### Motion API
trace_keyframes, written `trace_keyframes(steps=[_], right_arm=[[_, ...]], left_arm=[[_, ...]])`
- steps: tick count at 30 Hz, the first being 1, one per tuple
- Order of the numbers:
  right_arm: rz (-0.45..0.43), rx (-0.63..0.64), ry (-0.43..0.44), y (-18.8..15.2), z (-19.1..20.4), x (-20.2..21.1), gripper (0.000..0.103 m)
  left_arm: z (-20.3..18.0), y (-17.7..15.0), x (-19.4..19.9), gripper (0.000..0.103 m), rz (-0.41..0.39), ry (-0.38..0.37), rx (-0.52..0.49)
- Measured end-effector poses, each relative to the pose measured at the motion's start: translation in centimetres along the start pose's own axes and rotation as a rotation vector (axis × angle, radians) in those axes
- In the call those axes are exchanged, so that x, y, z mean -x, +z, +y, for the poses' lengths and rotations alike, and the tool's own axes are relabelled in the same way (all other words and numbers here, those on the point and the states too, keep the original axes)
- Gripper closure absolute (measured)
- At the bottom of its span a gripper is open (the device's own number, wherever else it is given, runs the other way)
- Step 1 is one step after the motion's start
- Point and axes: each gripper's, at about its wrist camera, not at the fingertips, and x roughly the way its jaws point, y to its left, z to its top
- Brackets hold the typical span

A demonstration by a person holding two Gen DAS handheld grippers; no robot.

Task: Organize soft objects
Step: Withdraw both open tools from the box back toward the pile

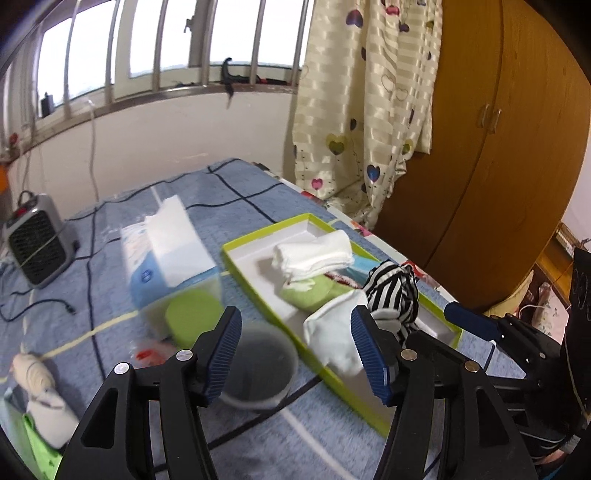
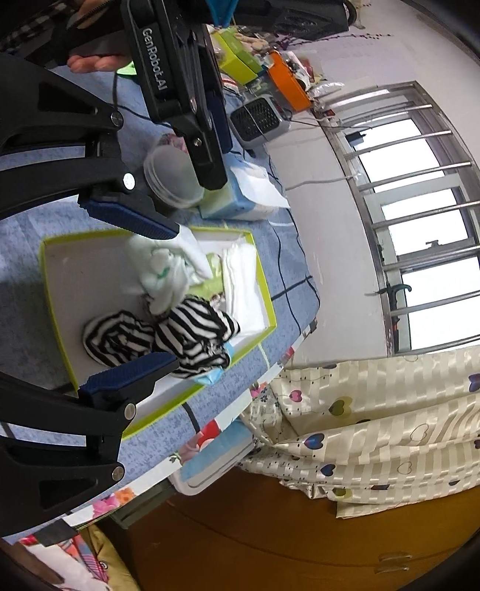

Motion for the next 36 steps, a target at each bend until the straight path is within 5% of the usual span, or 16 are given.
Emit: trace_keyframes(steps=[11,21,36], right_arm=[[-0.018,0.036,0.039,-1.4,2.9,1.4,0.039],[-0.010,0.085,0.094,-2.5,5.8,1.6,0.038],[0.065,0.246,0.246,-4.1,14.3,-0.8,0.038]], left_arm=[[1.7,-3.4,4.3,0.041,-0.047,0.067,0.037],[4.3,-7.6,7.0,0.041,-0.055,0.203,0.093],[11.2,-12.7,12.3,0.041,-0.077,0.351,0.233]])
